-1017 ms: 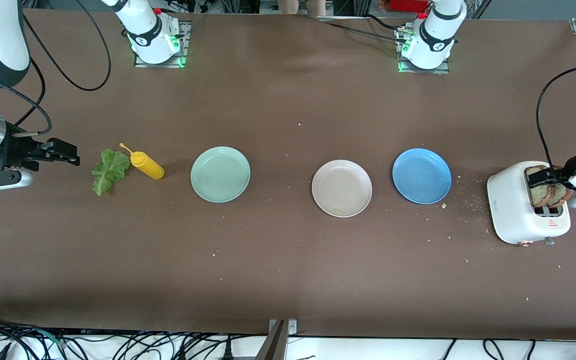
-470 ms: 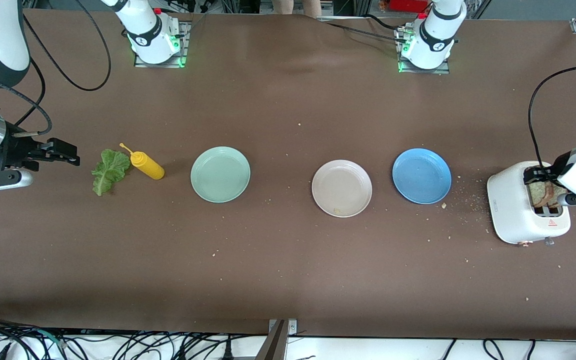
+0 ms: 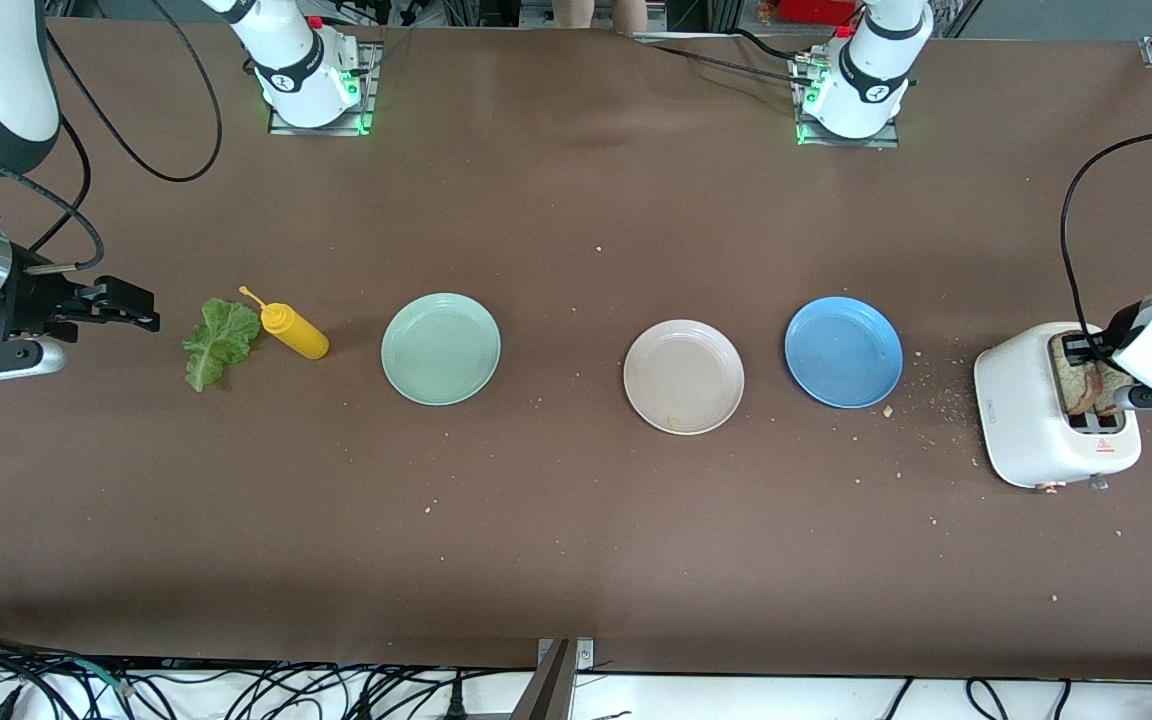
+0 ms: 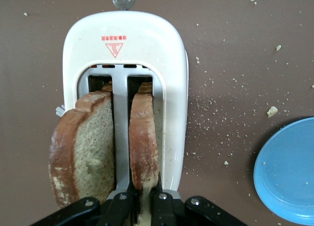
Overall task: Make sandwich in beige plate with both arms
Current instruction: 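Lower the left gripper onto a bread slice in the toaster and grasp, then lift the bread slice and carry it to the beige plate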
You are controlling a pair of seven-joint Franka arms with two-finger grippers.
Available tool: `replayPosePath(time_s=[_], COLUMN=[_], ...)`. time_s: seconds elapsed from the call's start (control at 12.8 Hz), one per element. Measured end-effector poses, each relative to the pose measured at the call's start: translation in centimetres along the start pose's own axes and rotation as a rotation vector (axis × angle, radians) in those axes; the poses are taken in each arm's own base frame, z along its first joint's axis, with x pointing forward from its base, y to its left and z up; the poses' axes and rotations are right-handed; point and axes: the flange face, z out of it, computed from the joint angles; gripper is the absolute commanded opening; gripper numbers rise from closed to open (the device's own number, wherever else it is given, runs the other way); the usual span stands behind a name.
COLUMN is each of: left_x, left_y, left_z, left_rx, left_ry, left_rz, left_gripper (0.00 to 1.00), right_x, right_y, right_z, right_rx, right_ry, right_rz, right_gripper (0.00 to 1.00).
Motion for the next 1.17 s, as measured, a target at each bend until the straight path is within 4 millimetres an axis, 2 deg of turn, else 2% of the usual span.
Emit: replayPosePath(time_s=[0.16,0.23,0.47,0.63,0.78,0.86,1.02,1.17], left_x=[-0.2,-0.5,-1.8,-2.5,-2.9,-3.1,-3.2,-2.9], left_y=[-0.2,-0.3,0.3,2.2,5.1,6.9,11.4,16.6], left_z=[-1.1,-2.4,-8.4,-13.3,-17.6,-18.7,-19.4,-18.6], left_rx=[0.004,0.009,0.028,0.036,0.039,0.033,-0.027,-0.126], left_ry=[0.004,0.010,0.031,0.037,0.044,0.038,0.036,0.012], left_rz=[-0.004,-0.007,-0.006,0.020,0.065,0.094,0.154,0.175], left_gripper=[0.00,0.00,0.00,0.00,0.00,0.00,0.00,0.00], right_x=[0.0,0.0,0.0,0.0,0.0,0.0,0.0,0.0], right_y=[0.0,0.0,0.0,0.0,0.0,0.0,0.0,0.0], right_z=[0.0,0.0,0.0,0.0,0.0,0.0,0.0,0.0], right_rx=[0.000,0.000,0.000,0.000,0.000,0.000,0.000,0.000], right_ry=[0.000,0.000,0.000,0.000,0.000,0.000,0.000,0.000], right_rz=[0.000,0.000,0.000,0.000,0.000,0.000,0.000,0.000], right_gripper=[1.00,1.00,1.00,1.00,1.00,1.00,1.00,1.00])
